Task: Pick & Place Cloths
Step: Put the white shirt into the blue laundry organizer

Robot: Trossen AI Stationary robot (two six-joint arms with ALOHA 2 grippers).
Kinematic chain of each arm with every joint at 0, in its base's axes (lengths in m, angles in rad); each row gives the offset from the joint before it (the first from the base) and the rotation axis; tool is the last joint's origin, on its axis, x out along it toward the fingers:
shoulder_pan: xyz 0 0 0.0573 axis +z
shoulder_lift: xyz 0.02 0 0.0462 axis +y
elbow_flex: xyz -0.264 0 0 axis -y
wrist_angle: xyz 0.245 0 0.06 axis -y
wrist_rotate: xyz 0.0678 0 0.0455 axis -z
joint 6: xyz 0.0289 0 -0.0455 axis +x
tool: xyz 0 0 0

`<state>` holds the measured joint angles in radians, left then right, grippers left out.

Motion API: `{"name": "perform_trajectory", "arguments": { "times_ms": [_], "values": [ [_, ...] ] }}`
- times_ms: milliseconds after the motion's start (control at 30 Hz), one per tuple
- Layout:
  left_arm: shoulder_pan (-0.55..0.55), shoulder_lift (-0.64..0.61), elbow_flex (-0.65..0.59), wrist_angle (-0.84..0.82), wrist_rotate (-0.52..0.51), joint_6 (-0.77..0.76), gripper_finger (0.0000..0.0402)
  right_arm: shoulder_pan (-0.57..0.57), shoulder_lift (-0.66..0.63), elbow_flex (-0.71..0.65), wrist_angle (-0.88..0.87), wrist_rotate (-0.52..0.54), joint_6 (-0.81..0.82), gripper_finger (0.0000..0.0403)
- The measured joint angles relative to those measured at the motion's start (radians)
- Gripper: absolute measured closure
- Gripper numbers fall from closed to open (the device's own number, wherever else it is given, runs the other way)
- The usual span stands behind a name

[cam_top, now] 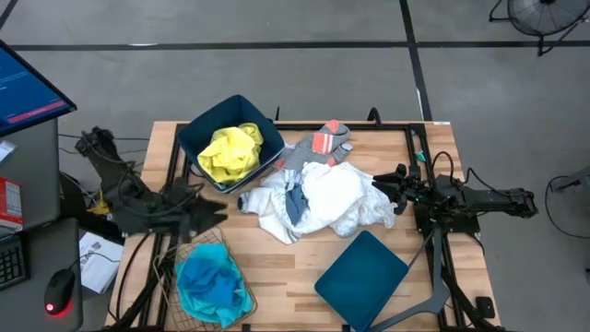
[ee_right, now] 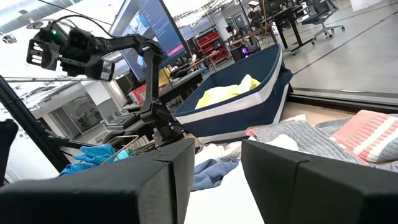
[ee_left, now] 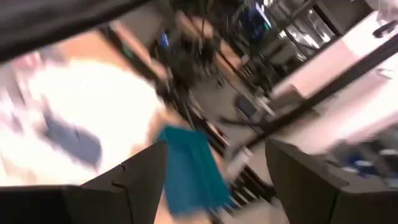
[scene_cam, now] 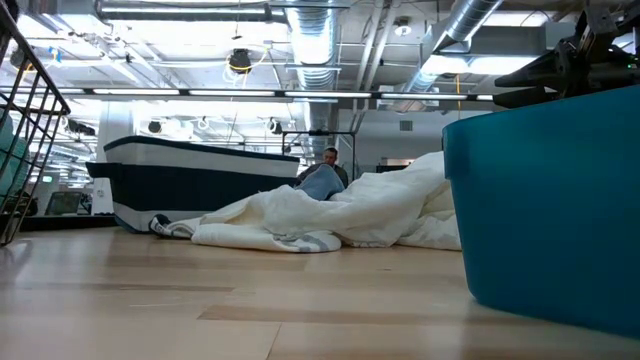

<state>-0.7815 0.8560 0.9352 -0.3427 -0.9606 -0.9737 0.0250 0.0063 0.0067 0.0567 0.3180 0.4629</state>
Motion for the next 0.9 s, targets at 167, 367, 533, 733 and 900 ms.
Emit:
{"name": "perform_trajectory", "arguments": {
  "times_ms": [167, 367, 533, 733, 900],
  "values": [
    [0.225, 0.096, 0.0, 0.176, 0.103, 0.287, 0.0148, 0.0, 0.0, 0.0, 0.001, 0.0, 0.003, 0.0274],
    [0.434, 0.192, 0.0, 0.212, 0.364, 0.315, 0.0148, 0.003, 0.0, 0.01, 0.05, -0.005, 0.004, 0.0274],
    [0.491, 0.192, 0.031, 0.222, 0.584, 0.311, 0.0151, 0.01, 0.067, 0.131, 0.064, 0.016, -0.154, 0.0274],
    [0.491, 0.114, 0.098, 0.223, 0.68, 0.399, 0.0156, 0.005, 0.332, 0.332, 0.046, 0.05, -0.347, 0.0269],
    [0.488, 0.014, 0.111, 0.214, 0.685, 0.419, 0.0155, -0.003, 0.633, 0.541, -0.094, 0.05, -0.392, 0.0227]
  ]
}}
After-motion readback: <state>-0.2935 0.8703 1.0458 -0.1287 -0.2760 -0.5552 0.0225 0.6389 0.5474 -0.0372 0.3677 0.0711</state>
